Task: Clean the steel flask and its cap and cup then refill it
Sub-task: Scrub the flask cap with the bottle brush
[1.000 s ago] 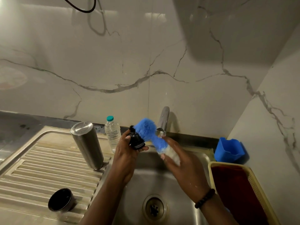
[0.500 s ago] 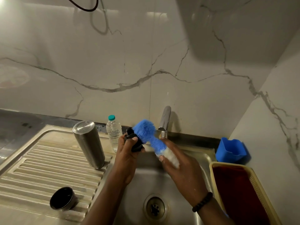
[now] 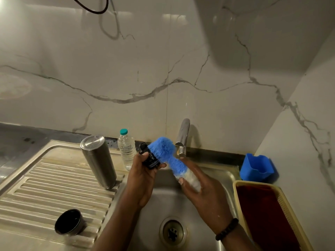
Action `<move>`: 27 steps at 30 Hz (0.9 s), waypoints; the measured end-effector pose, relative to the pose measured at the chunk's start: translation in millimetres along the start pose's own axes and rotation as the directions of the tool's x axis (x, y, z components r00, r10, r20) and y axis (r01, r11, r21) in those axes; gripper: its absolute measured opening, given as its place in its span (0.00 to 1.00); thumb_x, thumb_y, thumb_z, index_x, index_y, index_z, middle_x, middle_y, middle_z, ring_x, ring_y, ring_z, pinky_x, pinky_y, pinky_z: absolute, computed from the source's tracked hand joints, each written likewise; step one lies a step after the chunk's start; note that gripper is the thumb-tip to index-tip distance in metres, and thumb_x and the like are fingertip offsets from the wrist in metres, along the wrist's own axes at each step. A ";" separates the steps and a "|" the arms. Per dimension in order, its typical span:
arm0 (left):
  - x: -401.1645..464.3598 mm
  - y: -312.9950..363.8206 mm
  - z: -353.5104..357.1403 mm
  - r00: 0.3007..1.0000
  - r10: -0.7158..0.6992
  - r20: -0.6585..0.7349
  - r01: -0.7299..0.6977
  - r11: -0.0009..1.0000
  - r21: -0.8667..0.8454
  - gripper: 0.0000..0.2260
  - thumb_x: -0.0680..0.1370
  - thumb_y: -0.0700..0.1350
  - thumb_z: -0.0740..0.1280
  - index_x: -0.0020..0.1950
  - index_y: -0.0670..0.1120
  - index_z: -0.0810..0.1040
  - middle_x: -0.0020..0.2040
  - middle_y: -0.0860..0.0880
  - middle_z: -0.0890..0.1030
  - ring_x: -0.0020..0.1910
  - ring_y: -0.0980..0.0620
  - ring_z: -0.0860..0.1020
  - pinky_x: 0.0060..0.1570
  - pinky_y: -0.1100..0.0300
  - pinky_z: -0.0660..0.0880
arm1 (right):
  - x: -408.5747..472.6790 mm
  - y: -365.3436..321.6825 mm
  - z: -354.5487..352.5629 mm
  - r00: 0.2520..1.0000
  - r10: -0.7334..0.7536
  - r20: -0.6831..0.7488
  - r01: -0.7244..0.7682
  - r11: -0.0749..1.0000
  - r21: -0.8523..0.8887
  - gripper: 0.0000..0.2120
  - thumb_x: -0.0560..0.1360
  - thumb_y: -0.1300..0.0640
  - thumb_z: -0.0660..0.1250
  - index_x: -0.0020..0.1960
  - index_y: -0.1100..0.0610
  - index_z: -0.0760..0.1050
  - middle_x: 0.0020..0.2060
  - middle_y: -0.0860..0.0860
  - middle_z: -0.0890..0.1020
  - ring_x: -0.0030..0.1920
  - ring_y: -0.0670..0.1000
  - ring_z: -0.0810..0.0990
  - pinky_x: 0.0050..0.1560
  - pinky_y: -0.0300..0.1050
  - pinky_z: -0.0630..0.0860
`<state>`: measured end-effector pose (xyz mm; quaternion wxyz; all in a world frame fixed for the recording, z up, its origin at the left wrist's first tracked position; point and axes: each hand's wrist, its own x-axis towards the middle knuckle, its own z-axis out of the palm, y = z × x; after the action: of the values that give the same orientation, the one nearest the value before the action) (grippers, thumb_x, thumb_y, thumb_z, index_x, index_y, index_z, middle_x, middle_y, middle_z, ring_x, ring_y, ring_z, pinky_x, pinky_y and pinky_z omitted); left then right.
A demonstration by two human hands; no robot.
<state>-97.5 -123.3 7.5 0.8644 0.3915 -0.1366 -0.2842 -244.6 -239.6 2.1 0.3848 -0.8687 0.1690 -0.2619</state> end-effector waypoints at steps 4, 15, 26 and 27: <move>1.0 -0.7 -2.0 1.000 -0.023 0.019 0.023 1.000 0.009 0.26 0.68 0.56 0.77 0.62 0.47 0.76 0.58 0.43 0.84 0.56 0.46 0.83 0.49 0.55 0.82 | 1.8 -3.0 -1.7 0.995 -0.022 -0.097 0.020 1.000 -0.017 0.26 0.75 0.43 0.65 0.70 0.31 0.63 0.54 0.33 0.79 0.54 0.36 0.79 0.53 0.35 0.78; 1.4 -0.1 -17.2 0.997 -0.035 -0.069 0.033 0.999 -0.031 0.16 0.76 0.50 0.70 0.61 0.46 0.79 0.59 0.40 0.82 0.56 0.45 0.82 0.52 0.55 0.82 | -0.7 -0.7 1.5 1.000 -0.018 -0.015 0.018 0.999 -0.031 0.26 0.76 0.46 0.68 0.69 0.29 0.63 0.53 0.37 0.80 0.53 0.36 0.79 0.48 0.30 0.76; 5.2 3.2 -11.0 0.997 -0.079 -0.019 0.079 0.997 -0.023 0.42 0.54 0.54 0.87 0.64 0.41 0.78 0.61 0.41 0.83 0.60 0.45 0.82 0.52 0.57 0.82 | 7.1 -1.7 2.5 0.996 0.009 -0.088 -0.009 1.000 -0.005 0.26 0.76 0.44 0.67 0.66 0.23 0.61 0.53 0.35 0.81 0.54 0.36 0.79 0.53 0.42 0.80; 5.4 3.4 -13.8 0.997 -0.068 -0.021 0.067 0.997 -0.032 0.43 0.53 0.54 0.87 0.64 0.41 0.78 0.61 0.40 0.83 0.60 0.45 0.82 0.52 0.57 0.82 | 6.1 -2.2 0.8 0.994 0.005 -0.112 -0.002 1.000 0.023 0.25 0.75 0.44 0.68 0.65 0.23 0.62 0.54 0.33 0.80 0.54 0.36 0.79 0.53 0.40 0.79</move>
<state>-85.5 -116.5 1.1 0.8618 0.3855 -0.1091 -0.3110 -239.0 -240.8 5.3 0.3850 -0.8480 0.1890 -0.3114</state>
